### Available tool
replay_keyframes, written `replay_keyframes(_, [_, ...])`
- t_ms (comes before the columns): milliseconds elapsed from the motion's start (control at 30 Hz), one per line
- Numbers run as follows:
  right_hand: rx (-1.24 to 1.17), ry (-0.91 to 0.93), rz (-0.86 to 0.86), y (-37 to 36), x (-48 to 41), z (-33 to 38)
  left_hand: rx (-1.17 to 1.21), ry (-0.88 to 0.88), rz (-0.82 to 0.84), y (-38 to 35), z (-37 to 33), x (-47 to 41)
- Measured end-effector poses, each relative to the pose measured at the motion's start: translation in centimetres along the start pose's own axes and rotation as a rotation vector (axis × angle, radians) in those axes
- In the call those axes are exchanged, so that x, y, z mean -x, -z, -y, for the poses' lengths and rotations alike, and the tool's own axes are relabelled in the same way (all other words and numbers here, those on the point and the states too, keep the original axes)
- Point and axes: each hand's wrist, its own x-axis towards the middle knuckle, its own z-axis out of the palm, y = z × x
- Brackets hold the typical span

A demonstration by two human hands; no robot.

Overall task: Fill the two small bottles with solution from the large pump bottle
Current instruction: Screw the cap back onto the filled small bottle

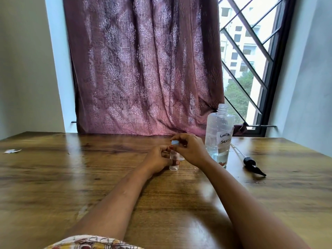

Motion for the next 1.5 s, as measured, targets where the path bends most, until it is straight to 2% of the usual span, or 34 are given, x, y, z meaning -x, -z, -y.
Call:
replay_keyframes(133, [-0.048, -0.017, 0.090, 0.6, -0.1, 0.1, 0.014, 0.037, 0.012, 0.0, -0.1, 0.0])
replay_keyframes(233, [-0.124, -0.026, 0.086, 0.6, 0.0, 0.2, 0.006, 0.037, 0.007, 0.0, 0.0, 0.0])
replay_keyframes(433, [0.066, 0.042, 0.015, 0.0, 0.1, -0.3, 0.030, 0.024, 0.009, -0.1, 0.0, 0.0])
replay_keyframes(633, [-0.014, 0.026, 0.101, 0.1, -0.1, -0.1, 0.022, 0.024, 0.018, 0.0, 0.2, -0.2])
replay_keyframes(733, [-0.058, -0.002, 0.074, 0.1, 0.0, -0.1, 0.008, 0.013, 0.012, 0.0, 0.2, -0.1])
replay_keyframes(967, [0.020, 0.049, 0.043, -0.4, 0.1, -0.5, 0.004, -0.004, 0.014, -0.1, 0.3, -0.2])
replay_keyframes(1067, [-0.063, 0.040, -0.021, -0.1, 0.0, -0.2, 0.008, 0.016, 0.005, -0.1, 0.4, -0.4])
replay_keyframes(1200, [-0.329, -0.024, -0.168, 0.9, -0.4, 0.1, -0.015, 0.035, -0.015, -0.1, 0.5, -0.5])
replay_keyframes(1267, [-0.247, -0.080, -0.208, 1.1, -0.5, -0.3, -0.037, 0.024, -0.011, 0.0, 0.6, -0.5])
replay_keyframes(1333, [-0.062, -0.104, -0.203, 1.3, -0.5, -0.9, -0.050, 0.016, 0.004, 0.0, 0.7, -0.5])
replay_keyframes(1400, [0.177, -0.068, -0.080, 1.2, -0.5, -1.6, -0.069, 0.007, 0.004, -0.1, 0.7, -0.6])
replay_keyframes(1500, [0.493, -0.018, 0.196, 0.5, -0.3, -2.5, -0.097, -0.004, -0.019, -0.1, 0.7, -0.7])
